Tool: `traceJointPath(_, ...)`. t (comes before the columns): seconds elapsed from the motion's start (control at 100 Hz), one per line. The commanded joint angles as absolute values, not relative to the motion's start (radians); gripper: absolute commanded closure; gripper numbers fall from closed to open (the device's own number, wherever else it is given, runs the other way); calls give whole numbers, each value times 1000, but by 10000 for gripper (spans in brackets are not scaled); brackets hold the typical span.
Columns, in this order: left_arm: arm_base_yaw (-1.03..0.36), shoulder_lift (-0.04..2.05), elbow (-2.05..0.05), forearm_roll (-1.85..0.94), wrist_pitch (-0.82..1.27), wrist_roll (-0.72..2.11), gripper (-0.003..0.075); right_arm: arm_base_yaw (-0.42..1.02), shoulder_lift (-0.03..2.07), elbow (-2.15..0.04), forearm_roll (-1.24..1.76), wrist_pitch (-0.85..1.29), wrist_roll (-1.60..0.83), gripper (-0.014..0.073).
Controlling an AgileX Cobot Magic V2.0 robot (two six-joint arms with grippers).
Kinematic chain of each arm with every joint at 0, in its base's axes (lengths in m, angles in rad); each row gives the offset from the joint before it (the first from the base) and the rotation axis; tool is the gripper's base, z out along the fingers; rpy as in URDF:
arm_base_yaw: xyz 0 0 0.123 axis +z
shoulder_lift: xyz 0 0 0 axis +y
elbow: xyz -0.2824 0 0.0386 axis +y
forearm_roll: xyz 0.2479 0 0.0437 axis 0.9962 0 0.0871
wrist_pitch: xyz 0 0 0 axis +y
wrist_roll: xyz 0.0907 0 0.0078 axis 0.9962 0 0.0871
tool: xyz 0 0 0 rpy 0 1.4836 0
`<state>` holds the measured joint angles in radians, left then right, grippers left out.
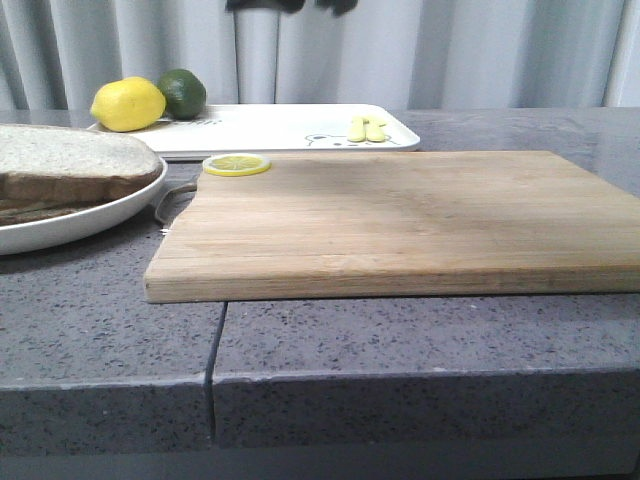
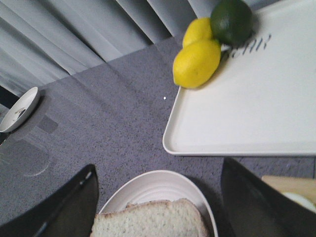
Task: Place bread and move sandwich to tray
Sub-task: 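Lower the bread onto the egg toast and open the right gripper, then raise the right gripper away from the plate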
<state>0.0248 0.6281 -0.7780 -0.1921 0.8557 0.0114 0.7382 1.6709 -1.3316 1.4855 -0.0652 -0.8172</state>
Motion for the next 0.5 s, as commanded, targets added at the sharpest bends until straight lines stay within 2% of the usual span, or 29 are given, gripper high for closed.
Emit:
traceJointPath(0.0, 24, 635, -813, -211, 798, 10, 153, 697, 1569, -1347, 1352, -24, -798, 69)
traceJointPath(0.49, 24, 635, -813, -211, 798, 10, 153, 323, 1179, -1135, 663, 196, -436, 69)
